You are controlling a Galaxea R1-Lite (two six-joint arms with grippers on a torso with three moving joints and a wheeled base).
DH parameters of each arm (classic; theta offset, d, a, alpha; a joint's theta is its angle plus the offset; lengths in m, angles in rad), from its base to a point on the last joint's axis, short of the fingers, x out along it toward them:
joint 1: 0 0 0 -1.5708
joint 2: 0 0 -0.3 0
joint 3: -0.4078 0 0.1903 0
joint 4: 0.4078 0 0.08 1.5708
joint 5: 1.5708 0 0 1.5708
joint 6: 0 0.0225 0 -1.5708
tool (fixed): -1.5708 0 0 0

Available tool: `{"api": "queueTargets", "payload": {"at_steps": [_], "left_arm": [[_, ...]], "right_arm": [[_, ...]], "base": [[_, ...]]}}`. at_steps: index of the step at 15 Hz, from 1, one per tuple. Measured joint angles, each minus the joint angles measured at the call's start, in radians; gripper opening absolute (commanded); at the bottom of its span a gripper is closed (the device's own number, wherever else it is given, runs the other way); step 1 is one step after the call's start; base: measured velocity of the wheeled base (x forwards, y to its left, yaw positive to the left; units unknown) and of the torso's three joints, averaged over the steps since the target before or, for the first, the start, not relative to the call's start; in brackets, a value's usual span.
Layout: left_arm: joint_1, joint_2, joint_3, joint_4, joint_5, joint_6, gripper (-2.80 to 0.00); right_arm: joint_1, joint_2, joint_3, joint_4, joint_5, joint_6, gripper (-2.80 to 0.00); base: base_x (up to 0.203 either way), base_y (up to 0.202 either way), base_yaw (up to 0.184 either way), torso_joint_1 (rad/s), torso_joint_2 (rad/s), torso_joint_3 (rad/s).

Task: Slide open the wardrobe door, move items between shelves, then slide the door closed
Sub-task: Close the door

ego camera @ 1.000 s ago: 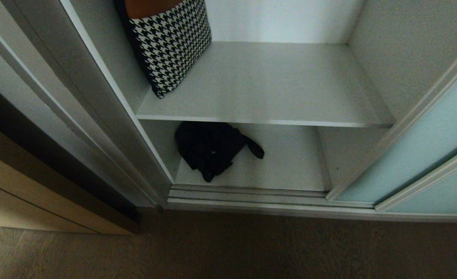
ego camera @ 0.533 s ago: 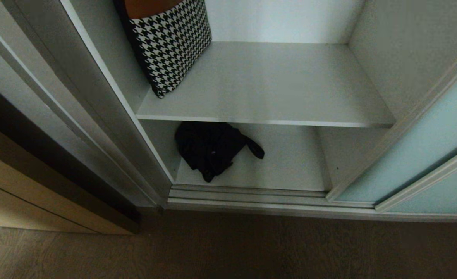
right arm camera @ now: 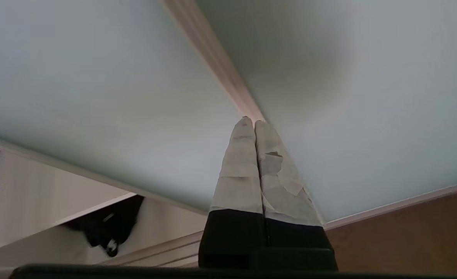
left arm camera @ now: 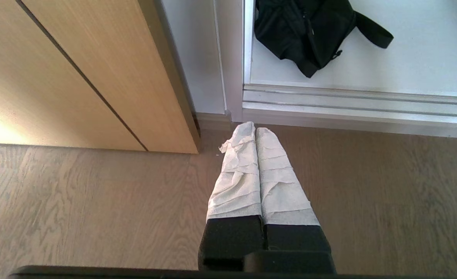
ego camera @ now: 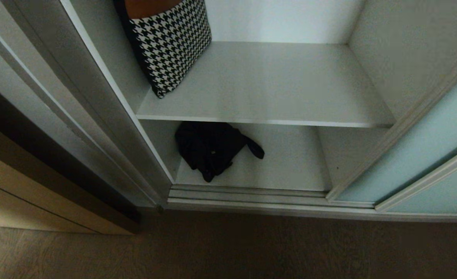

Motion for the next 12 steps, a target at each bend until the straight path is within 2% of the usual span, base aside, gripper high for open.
{"api": "queueTargets", "payload": {"at_steps": [5, 10, 12], "left_arm": [[0.000, 0.000, 0.000, 0.000, 0.000, 0.000, -2.80], [0.000, 0.000, 0.000, 0.000, 0.000, 0.000, -2.80], [0.000, 0.000, 0.000, 0.000, 0.000, 0.000, -2.80]], "right_arm": [[0.040, 0.052, -0.023, -0.056, -0.013, -0.001, -2.80], [0.041, 0.097, -0.030, -0.064, -0.015, -0.003, -2.80], [0.043, 0.122, -0.030, -0.115, -0.015, -0.003, -2.80]], "base": [[0.000, 0.000, 0.000, 0.000, 0.00, 0.000], [0.000, 0.000, 0.000, 0.000, 0.00, 0.000], [0.000, 0.000, 0.000, 0.000, 0.00, 0.000]]}}
